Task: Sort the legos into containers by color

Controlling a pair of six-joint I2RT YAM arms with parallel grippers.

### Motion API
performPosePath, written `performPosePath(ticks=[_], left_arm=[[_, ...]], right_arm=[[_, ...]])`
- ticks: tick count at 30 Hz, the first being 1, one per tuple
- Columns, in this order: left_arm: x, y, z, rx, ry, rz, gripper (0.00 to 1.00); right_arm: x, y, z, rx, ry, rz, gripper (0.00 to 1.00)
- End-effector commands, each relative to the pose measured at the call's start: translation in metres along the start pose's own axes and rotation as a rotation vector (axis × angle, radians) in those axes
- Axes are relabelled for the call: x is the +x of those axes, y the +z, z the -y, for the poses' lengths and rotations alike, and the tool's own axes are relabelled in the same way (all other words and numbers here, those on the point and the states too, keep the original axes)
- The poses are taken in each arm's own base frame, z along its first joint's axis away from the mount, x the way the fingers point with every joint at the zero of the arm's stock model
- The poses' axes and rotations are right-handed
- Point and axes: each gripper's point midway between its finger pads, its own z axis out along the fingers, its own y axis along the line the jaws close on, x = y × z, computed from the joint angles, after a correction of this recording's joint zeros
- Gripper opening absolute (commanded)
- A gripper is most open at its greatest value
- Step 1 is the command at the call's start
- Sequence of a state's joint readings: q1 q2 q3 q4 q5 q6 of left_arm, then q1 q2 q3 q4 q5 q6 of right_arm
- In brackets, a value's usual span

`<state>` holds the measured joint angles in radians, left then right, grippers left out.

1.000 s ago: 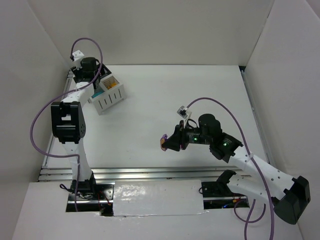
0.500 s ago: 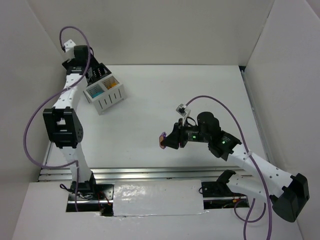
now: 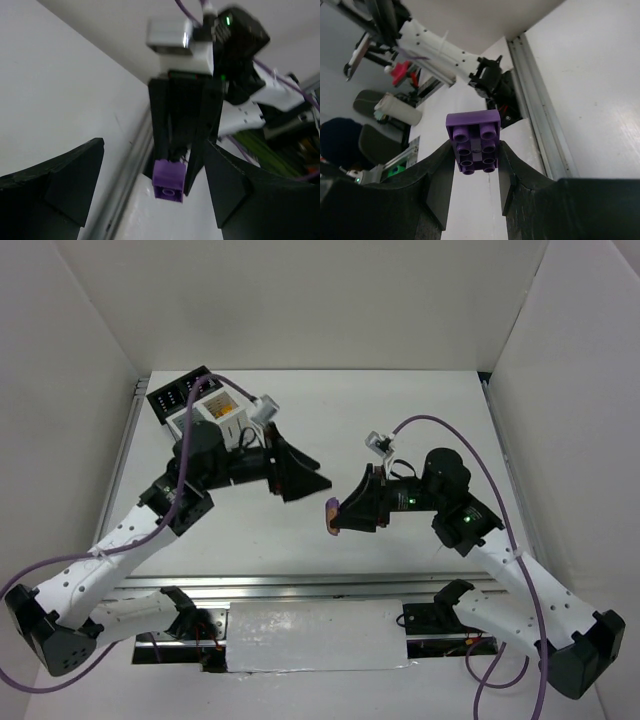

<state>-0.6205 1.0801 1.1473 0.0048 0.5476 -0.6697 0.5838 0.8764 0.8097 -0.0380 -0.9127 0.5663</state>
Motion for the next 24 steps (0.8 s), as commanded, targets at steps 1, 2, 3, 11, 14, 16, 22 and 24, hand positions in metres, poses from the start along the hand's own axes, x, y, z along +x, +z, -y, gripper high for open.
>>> performPosePath(ticks=[1, 2, 3, 11, 14, 16, 22, 24], left_arm=[[0.041, 0.004, 0.044, 0.203, 0.017, -0.107, 0.91], [0.051, 0.006, 0.055, 0.224, 0.027, -0.126, 0.91], [0.055, 0.005, 0.055, 0.211, 0.022, -0.133, 0.91], [0.073, 0.011, 0.073, 0.293, 0.005, -0.159, 0.78], [0.069, 0.01, 0.076, 0.301, 0.019, -0.151, 0.74], [0.066, 0.01, 0.075, 0.283, 0.026, -0.145, 0.75], [0.058, 0.012, 0.074, 0.262, 0.044, -0.131, 0.83], [0.056, 0.015, 0.075, 0.268, 0.048, -0.129, 0.83]], right_arm=[[-0.017, -0.012, -0.048, -0.14, -0.107, 0.018, 0.0], [-0.015, -0.015, -0.048, -0.124, -0.098, 0.011, 0.0], [-0.016, -0.016, -0.051, -0.122, -0.108, 0.016, 0.0], [-0.02, -0.023, -0.054, -0.083, -0.107, 0.065, 0.0], [-0.018, -0.021, -0.046, -0.057, -0.098, 0.069, 0.0], [-0.016, -0.02, -0.041, -0.047, -0.094, 0.066, 0.0], [-0.014, -0.018, -0.036, -0.035, -0.095, 0.07, 0.0], [-0.016, -0.018, -0.034, -0.02, -0.102, 0.078, 0.0]])
